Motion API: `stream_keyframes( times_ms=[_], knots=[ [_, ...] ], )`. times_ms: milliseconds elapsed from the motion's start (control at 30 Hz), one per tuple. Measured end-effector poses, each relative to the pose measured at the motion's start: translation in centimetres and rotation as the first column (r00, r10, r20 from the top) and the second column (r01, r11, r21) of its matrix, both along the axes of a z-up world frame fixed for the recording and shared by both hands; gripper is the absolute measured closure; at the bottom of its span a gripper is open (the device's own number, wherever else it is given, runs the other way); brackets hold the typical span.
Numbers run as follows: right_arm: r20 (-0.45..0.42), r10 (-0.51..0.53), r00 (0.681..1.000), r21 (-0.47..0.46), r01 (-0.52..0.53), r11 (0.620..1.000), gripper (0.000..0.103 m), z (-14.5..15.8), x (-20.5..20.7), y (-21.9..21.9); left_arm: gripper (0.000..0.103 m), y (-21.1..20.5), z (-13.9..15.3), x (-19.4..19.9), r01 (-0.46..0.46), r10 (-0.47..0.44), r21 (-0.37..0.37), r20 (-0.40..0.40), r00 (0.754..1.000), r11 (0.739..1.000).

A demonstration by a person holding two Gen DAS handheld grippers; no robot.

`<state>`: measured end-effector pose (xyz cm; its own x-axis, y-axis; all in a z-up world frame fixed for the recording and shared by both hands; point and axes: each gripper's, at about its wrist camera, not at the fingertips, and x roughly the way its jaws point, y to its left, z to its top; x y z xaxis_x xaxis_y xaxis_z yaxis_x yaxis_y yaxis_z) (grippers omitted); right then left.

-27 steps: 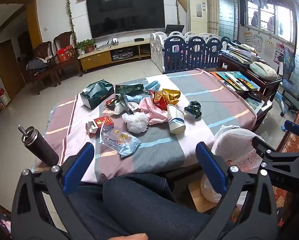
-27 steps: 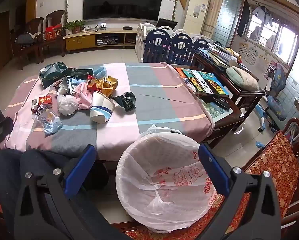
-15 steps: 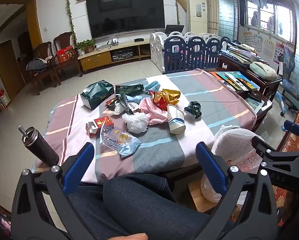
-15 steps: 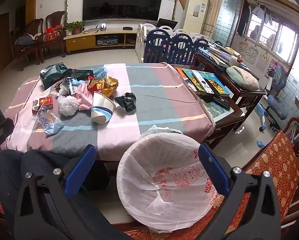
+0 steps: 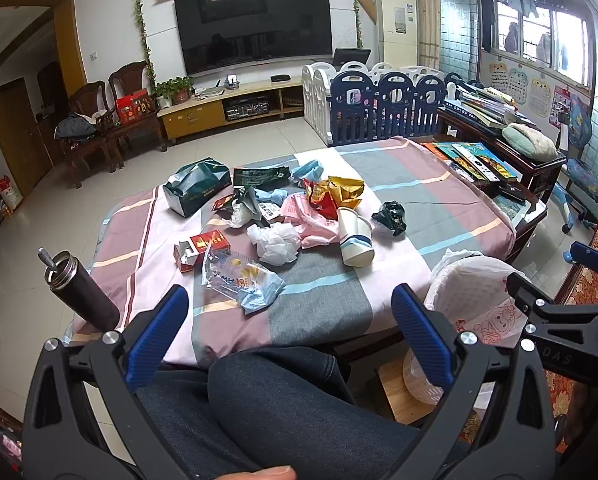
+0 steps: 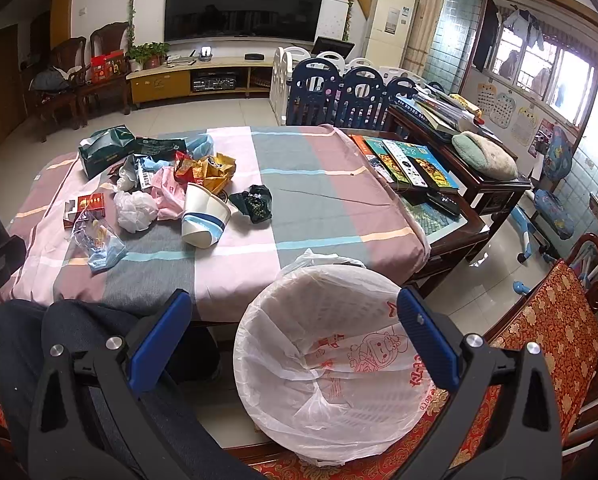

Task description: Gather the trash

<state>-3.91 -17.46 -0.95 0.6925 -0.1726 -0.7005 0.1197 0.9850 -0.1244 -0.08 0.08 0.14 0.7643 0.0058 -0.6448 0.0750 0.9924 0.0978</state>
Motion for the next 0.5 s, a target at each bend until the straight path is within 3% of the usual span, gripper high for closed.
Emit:
stream_keyframes(
  times_ms=[500],
  knots=[
    [0.006, -0.002, 1.000, -0.001, 0.002, 1.000, 0.003, 0.12, -0.07, -0.08, 0.003, 0.09, -0.19, 0.24, 0.002, -0.002, 0.001, 0.000, 1.000, 1.000]
  ],
)
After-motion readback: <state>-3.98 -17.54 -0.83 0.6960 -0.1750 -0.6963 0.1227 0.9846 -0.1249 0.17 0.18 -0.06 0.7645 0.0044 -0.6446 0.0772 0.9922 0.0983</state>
